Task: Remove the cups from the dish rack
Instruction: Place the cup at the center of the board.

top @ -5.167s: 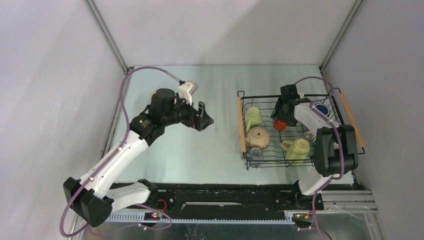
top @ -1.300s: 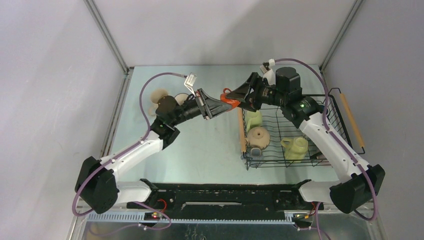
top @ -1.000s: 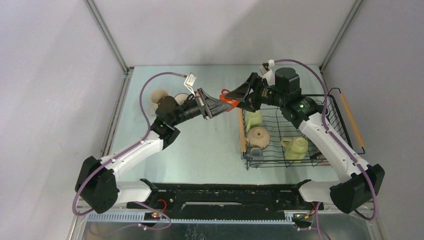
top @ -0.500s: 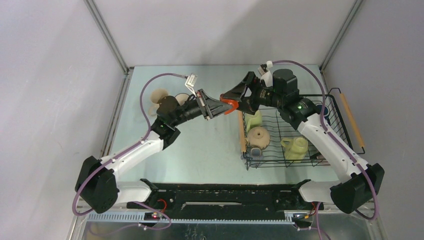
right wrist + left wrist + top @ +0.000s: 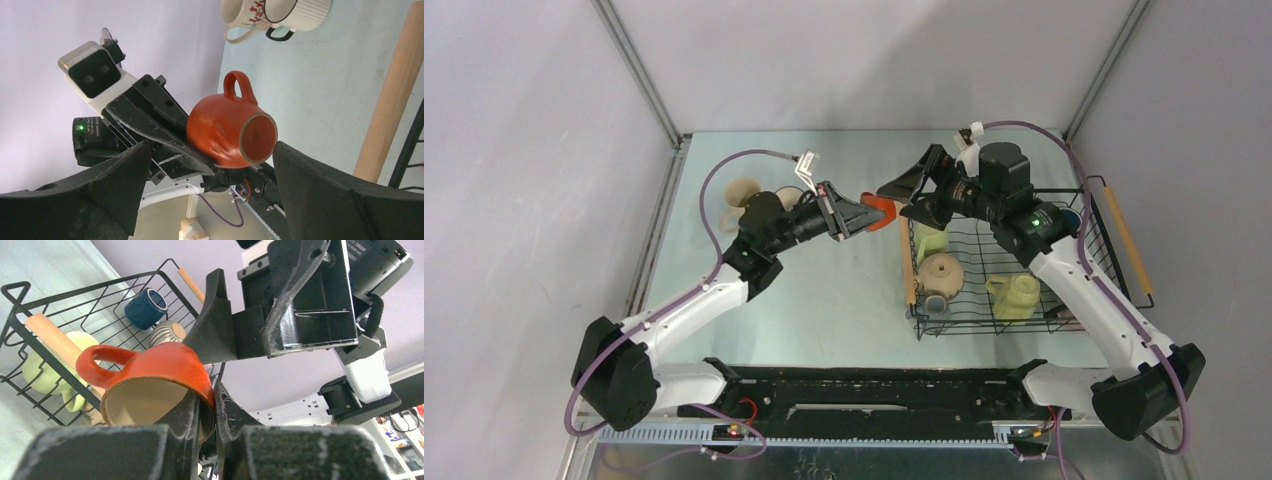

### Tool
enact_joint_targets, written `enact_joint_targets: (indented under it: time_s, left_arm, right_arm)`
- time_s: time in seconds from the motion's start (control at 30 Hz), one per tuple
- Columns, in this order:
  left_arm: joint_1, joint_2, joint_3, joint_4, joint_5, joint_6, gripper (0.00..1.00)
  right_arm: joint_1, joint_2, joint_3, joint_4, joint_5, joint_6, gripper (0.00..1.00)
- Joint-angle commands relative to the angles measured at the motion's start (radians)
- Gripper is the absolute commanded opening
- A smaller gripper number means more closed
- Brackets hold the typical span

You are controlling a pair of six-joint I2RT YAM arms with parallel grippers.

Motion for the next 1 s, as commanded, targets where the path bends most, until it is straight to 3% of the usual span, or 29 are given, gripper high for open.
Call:
enact_joint_targets:
  time_s: [0.0, 0.13, 0.47, 0.67, 0.97]
  left_arm:
    - [-0.003, -0.052, 0.001, -0.001, -0.044, 0.040, 0.00]
    - [-0.002, -0.075, 0.031, -0.128, -0.089, 0.100, 0.00]
    - [0.008, -0.049, 0.209, -0.629, -0.274, 0.354, 0.00]
    - [0.021, 0.095, 0.402, -0.919, -0.406, 0.502, 0.00]
    - [0.028, 0.396, 0.716, -1.146, -0.566, 0.669, 0.00]
  right_arm:
    - [0.007, -0.038, 0.008, -0.020, 0.045, -0.041, 0.97]
    - [0.009, -0.073, 0.007, -0.057, 0.101, -0.071, 0.97]
    - [0.007, -0.221, 0.008, -0.205, 0.305, -0.188, 0.98]
    - [-0.006, -0.303, 0.009, -0.263, 0.339, -0.235, 0.99]
    - [-0.011, -0.366, 0.054, -0.356, 0.371, -0.277, 0.99]
